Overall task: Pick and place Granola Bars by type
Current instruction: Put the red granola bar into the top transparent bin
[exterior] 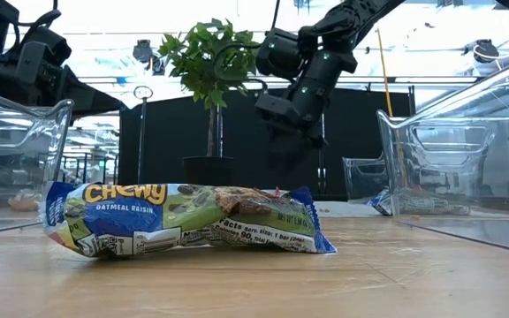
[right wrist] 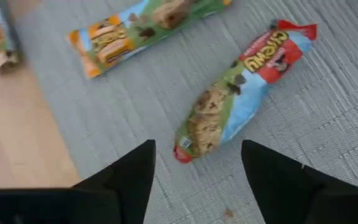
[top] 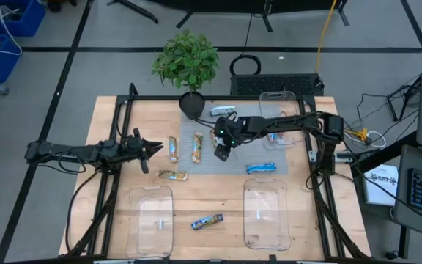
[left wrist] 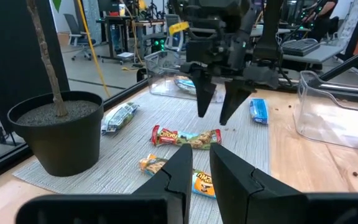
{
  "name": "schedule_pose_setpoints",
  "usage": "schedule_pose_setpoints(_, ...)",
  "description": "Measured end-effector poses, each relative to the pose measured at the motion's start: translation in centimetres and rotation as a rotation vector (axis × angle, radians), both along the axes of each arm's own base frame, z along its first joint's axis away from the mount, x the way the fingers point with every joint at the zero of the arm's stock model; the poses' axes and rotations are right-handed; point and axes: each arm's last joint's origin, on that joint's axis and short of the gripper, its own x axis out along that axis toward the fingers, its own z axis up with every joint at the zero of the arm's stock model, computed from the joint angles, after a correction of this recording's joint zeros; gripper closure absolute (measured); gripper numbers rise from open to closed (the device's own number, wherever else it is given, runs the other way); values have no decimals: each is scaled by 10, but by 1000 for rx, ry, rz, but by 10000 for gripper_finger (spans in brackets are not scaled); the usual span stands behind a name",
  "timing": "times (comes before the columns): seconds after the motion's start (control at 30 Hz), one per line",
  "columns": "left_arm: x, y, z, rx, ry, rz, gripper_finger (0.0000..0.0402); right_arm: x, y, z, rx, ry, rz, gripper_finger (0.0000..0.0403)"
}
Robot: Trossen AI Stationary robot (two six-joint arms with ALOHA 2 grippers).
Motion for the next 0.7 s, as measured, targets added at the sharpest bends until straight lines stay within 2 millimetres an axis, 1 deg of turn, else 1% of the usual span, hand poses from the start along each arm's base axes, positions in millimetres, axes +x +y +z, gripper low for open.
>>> schedule_pose_setpoints(0.23, 0, 0, 0, -2, -1, 0, 339, -5, 0, -14, 7, -7, -16, 180)
schedule_pose_setpoints(0.43, 0, 0, 0, -1, -1, 0, 339, -6, 1, -24, 27, -64, -18, 183)
schedule_pose_setpoints(0.7, 0, 0, 1, 2, -6, 0, 339, -6, 1, -26, 34, -83, -35, 188)
